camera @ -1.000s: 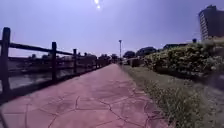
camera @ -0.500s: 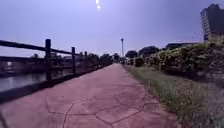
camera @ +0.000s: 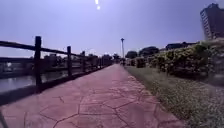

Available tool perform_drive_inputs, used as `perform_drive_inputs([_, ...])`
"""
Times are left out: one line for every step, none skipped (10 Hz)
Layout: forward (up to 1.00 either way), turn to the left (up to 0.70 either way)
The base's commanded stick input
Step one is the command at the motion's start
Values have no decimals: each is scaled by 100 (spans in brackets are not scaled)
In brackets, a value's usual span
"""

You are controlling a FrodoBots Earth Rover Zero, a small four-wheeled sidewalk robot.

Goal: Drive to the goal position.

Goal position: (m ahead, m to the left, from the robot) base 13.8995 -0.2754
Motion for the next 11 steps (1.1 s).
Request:
perform_drive_inputs([100, 1])
perform_drive_inputs([100, 1])
perform_drive_inputs([100, 1])
perform_drive_inputs([100, 1])
perform_drive_inputs([100, 1])
perform_drive_inputs([100, 1])
perform_drive_inputs([100, 1])
perform_drive_inputs([100, 1])
perform_drive_inputs([100, 1])
perform_drive_inputs([100, 1])
perform_drive_inputs([100, 1])
